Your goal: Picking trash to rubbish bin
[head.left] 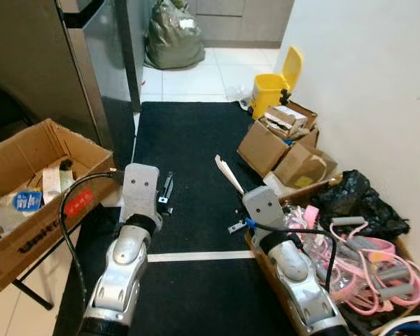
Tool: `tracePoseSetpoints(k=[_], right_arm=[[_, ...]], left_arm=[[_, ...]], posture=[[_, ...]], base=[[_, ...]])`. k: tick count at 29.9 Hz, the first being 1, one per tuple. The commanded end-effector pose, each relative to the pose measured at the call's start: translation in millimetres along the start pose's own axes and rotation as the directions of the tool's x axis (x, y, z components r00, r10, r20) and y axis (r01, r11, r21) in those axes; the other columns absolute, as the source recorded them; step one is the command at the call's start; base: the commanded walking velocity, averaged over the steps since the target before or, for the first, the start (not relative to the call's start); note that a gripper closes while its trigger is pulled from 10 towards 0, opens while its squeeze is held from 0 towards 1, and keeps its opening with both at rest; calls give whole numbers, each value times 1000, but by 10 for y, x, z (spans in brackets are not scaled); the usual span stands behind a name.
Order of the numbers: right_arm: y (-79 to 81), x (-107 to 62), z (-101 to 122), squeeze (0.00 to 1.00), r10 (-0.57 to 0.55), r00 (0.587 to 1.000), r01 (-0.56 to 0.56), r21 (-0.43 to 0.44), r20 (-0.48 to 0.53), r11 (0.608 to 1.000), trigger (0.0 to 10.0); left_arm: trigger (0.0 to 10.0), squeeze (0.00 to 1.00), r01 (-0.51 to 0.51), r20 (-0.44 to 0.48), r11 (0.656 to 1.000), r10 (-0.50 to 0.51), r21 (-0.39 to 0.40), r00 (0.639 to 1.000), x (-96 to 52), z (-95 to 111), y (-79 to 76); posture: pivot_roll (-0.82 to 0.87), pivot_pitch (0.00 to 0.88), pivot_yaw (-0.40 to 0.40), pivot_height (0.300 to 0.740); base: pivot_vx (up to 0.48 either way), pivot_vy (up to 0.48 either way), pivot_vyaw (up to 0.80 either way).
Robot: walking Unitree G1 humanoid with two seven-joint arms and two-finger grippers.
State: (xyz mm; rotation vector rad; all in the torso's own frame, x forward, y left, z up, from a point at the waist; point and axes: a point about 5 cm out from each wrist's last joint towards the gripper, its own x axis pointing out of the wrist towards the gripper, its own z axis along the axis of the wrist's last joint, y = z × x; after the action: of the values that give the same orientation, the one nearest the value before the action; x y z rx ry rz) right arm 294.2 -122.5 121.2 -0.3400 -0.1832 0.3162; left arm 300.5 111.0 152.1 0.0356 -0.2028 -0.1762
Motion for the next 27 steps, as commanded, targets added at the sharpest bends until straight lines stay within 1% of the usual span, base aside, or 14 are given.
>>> tracePoseSetpoints(k=[1,10,13,26,27], right_arm=[[8,-2,4,0,1,1000,-1,1,1,1000,10000],[21,-1,8,0,8,1000,-8,0,1,1000,10000],[22,3,10,0,8,1000,-8,0,2,1000,10000],[34,14,12,0,14,1000,-14,-2,6,1000,10000],[36,16,13,0,15,1000,-15,-2,7,1000,10000]], left_arm=[[10000,0,4,-26,1000,-4,1,1000,-35,-56,-16],[10000,0,1,-28,1000,-1,3,1000,-50,-59,-9],[10000,0,1,-28,1000,-1,4,1000,-53,-59,-7],[10000,0,2,-25,1000,-2,8,1000,-61,-54,-7],[10000,0,2,-25,1000,-2,9,1000,-62,-53,-7]], posture=[[-15,123,-37,740],[-10,124,-42,740],[-8,123,-41,740],[-4,107,-44,740],[-3,105,-45,740]], base=[[304,0,0],[303,0,46],[304,0,444],[303,0,36],[304,0,506]])
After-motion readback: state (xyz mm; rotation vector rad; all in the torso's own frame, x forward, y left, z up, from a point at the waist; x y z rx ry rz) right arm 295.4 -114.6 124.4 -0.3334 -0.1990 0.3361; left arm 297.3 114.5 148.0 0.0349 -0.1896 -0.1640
